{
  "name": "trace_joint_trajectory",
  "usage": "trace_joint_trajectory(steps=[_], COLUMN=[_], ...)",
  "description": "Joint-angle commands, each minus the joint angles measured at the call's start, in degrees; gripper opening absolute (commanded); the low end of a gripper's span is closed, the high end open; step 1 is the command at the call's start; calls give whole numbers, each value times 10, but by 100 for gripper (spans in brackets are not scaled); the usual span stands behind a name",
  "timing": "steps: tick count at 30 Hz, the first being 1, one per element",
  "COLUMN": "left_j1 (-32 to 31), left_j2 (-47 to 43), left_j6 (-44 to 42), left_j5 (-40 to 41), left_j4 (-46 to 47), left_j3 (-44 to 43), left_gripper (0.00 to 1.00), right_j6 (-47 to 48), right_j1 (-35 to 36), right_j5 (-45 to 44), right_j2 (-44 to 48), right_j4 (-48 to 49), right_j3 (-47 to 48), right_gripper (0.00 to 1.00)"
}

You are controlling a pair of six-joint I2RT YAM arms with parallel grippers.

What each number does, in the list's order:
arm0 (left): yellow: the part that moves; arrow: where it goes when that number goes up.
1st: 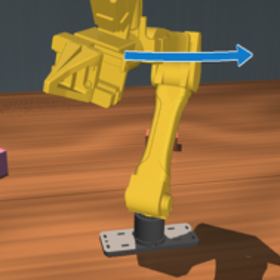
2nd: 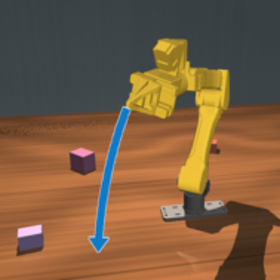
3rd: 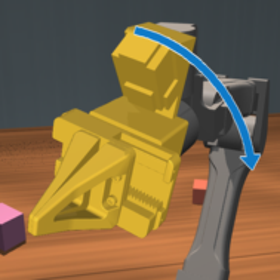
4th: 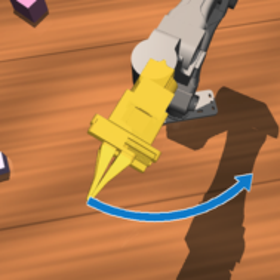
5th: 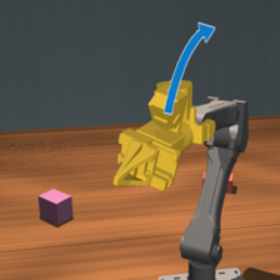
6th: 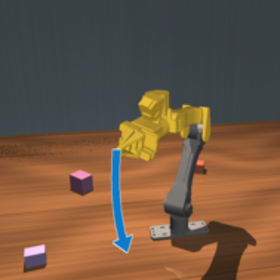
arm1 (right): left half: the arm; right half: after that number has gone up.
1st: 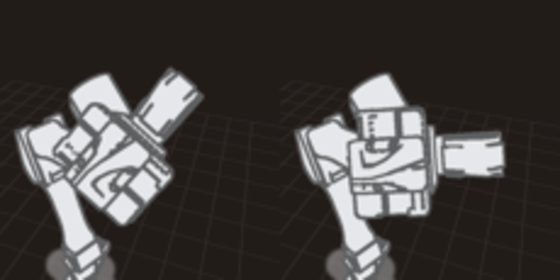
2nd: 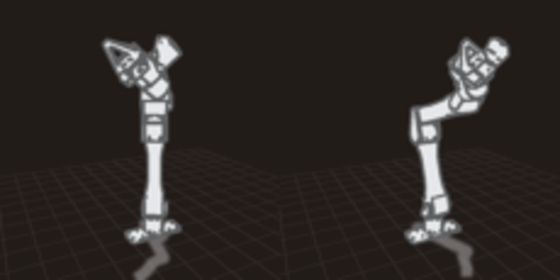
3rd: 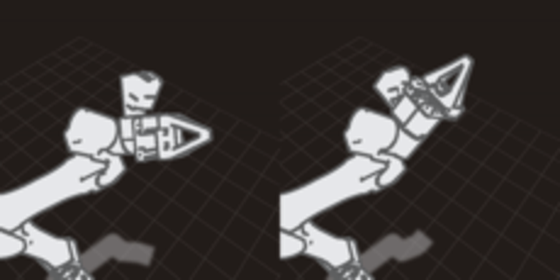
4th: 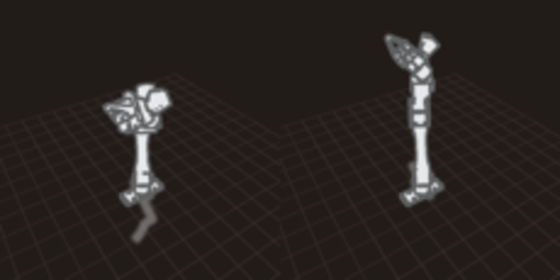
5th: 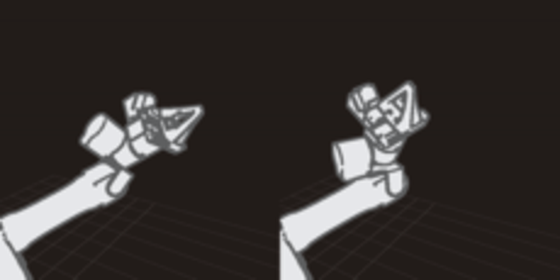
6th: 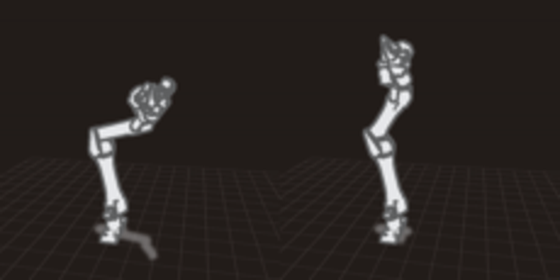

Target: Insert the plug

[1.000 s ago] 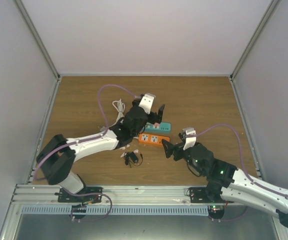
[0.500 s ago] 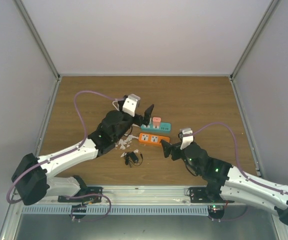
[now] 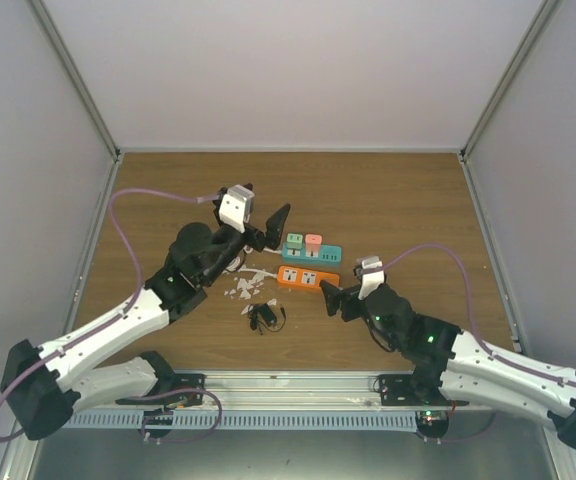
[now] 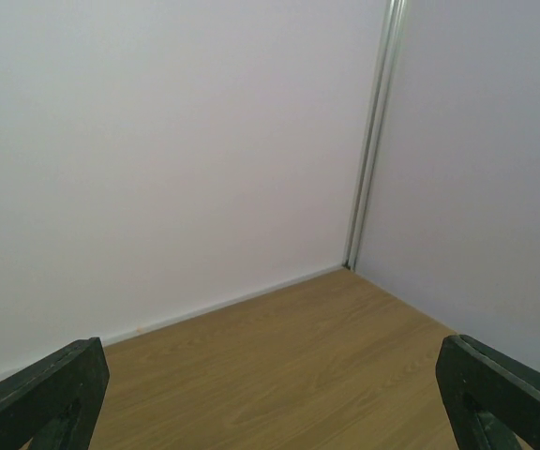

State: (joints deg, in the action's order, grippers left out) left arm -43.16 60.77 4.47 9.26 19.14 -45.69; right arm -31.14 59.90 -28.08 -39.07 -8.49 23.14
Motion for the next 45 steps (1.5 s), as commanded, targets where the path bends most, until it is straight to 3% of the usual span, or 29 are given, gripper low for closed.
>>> trace_joint_trajectory(steps=[1, 10, 16, 20, 22, 25, 45], left_j1=[6, 47, 139, 149, 149, 150, 150], left_j2=[-20, 22, 29, 44, 49, 44, 37], left_j6=[-3, 10, 67, 72, 72, 74, 58], left_j5=[-7, 4, -115, -161, -165, -167, -171], left_j4=[22, -14, -21, -21, -30, -30, -34], left_j3=[21, 16, 37, 38, 33, 39, 47], left_gripper=[99, 99, 99, 99, 99, 99, 99], right_j6=[6, 43, 64, 70, 65, 64, 103], right_j1=[6, 8, 20, 61, 75, 86, 95], right_j5=[-4, 102, 170, 174, 182, 199, 170], right_j2=[-13, -152, -278, -376, -413, -448, -573], right_j4=[27, 63, 50, 17, 16, 26, 34], right_j3=[5, 49, 123, 180, 190, 198, 256], right_gripper=[100, 86, 82, 77, 70, 51, 50])
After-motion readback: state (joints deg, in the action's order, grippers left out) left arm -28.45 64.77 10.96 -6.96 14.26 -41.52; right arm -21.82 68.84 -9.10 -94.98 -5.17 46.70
